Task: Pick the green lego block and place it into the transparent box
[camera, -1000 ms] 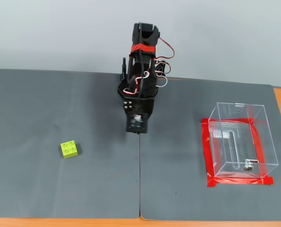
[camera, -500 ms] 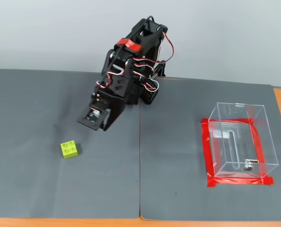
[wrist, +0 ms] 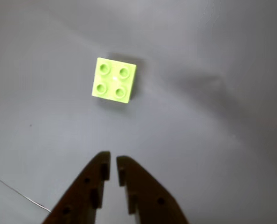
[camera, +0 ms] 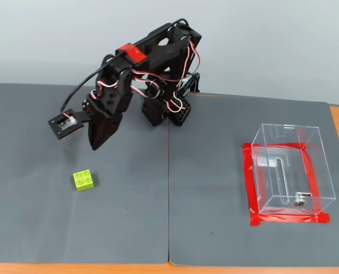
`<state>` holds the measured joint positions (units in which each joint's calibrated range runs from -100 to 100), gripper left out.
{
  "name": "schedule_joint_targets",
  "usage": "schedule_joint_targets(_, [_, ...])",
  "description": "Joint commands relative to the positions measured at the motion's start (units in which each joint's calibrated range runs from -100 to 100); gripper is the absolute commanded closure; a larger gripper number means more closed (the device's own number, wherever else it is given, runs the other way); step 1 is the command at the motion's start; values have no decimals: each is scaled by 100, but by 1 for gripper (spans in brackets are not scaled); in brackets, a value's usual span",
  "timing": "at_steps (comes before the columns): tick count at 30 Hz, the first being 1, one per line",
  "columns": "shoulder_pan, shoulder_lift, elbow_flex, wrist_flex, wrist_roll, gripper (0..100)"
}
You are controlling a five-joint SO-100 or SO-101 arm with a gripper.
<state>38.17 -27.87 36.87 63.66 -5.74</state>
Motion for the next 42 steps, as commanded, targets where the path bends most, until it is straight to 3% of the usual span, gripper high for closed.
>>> schedule_joint_targets(1, [58,248,-380,-73,-17,98])
schedule_joint_targets(9, [-2,977,-896,-116,-28,93])
schedule_joint_targets(11, [-9,1273,-986,-411,-38,89])
schedule_joint_targets(19, [-76,1926,-1005,-1271,14,88])
schedule_joint_targets(24, [-352,2053,-1005,-1323,24,87])
schedule_joint_targets(32, [-785,2104,-1005,-1271,-28,73])
schedule_joint_targets(42, [-740,2460,-1005,-1331,3,68])
